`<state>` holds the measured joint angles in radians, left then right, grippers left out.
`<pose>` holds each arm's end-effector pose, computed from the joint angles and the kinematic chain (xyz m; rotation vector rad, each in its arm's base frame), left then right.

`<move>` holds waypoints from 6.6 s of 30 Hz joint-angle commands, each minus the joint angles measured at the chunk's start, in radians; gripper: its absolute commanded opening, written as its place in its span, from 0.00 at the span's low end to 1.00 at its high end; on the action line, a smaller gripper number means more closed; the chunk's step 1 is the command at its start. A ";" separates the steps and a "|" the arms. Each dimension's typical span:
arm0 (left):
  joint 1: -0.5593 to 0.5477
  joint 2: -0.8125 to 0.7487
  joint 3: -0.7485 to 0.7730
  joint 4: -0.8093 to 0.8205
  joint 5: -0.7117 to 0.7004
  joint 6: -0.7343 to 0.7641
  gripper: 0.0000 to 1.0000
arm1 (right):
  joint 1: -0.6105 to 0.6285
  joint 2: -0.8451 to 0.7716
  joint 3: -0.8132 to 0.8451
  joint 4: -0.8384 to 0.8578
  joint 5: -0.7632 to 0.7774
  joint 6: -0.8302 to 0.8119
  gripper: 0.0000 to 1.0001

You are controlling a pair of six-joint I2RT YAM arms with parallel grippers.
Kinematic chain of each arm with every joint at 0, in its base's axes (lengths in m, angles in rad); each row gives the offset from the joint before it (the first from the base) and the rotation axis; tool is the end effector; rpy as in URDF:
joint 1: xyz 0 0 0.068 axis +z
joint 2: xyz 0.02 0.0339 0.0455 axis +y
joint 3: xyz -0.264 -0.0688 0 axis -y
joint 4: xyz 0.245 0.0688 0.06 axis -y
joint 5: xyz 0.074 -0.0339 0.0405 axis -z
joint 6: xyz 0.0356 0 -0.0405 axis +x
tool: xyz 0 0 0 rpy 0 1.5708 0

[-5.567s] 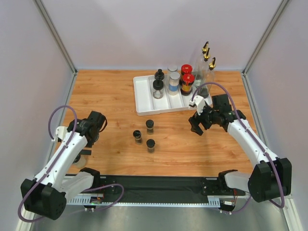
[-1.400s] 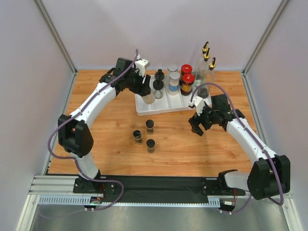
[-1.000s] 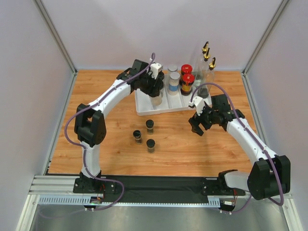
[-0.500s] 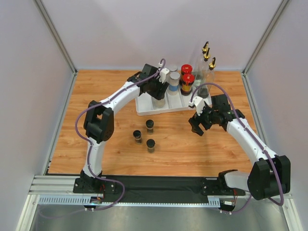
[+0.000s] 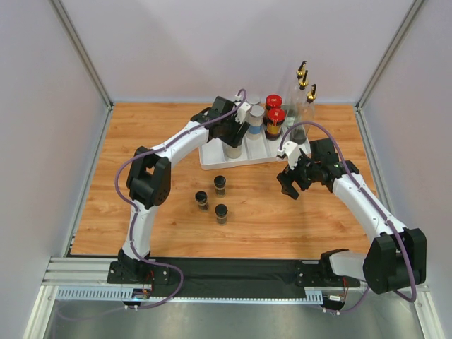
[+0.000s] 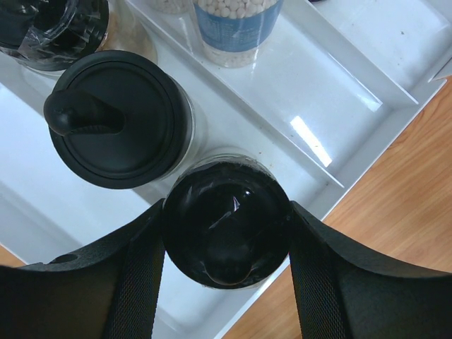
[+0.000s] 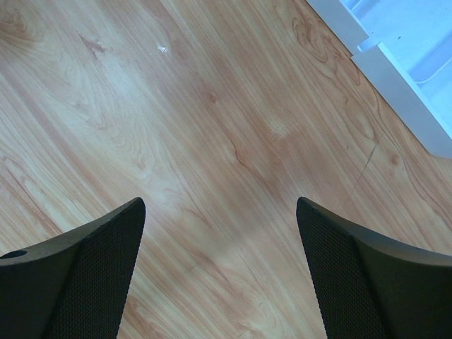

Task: Organize the condiment bottles
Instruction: Place the bottle in the storage box, then pick up the bottle from the center of the board, then place the bottle in the storage box.

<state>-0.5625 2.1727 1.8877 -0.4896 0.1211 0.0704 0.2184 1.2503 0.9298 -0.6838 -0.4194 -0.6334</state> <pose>0.4203 -0.2701 0.2433 0.7950 2.2335 -0.3821 0.2364 0.0673 0.2539 -1.1655 2.1969 0.3681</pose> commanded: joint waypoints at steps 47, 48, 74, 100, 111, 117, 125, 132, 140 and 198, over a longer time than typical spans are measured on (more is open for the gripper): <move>0.110 -0.939 -0.628 0.140 0.000 -0.104 1.00 | -0.002 -0.048 -0.011 0.015 0.008 -0.022 0.90; 0.113 -0.964 -0.648 0.140 -0.006 -0.107 1.00 | -0.002 -0.048 -0.011 0.015 0.008 -0.022 0.90; 0.131 -1.522 -1.098 -0.020 -0.259 -0.070 1.00 | 0.028 -0.048 0.000 -0.019 -0.262 -0.262 0.90; 0.133 -1.548 -1.105 -0.026 -0.293 -0.072 1.00 | 0.337 0.204 0.211 -0.076 -0.297 -0.503 1.00; 0.133 -1.550 -1.107 -0.027 -0.304 -0.070 1.00 | 0.403 0.353 0.317 0.075 -0.256 -0.362 1.00; 0.133 -1.542 -1.108 -0.026 -0.311 -0.072 1.00 | 0.438 0.481 0.426 0.109 -0.210 -0.330 0.97; 0.133 -1.536 -1.108 -0.029 -0.313 -0.072 1.00 | 0.466 0.584 0.521 0.132 -0.193 -0.273 0.85; 0.133 -1.538 -1.108 -0.029 -0.310 -0.072 1.00 | 0.496 0.630 0.532 0.138 -0.180 -0.247 0.74; 0.131 -1.539 -1.108 -0.029 -0.307 -0.072 1.00 | 0.496 0.647 0.543 0.130 -0.185 -0.236 0.56; 0.133 -1.525 -1.110 -0.029 -0.316 -0.072 1.00 | 0.420 1.098 1.478 0.078 0.105 0.141 0.08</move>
<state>-0.4358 0.6430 0.7876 -0.5217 -0.1864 -0.0132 0.6476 2.3154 2.3478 -0.6823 -0.3664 -0.5556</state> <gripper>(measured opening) 0.996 0.462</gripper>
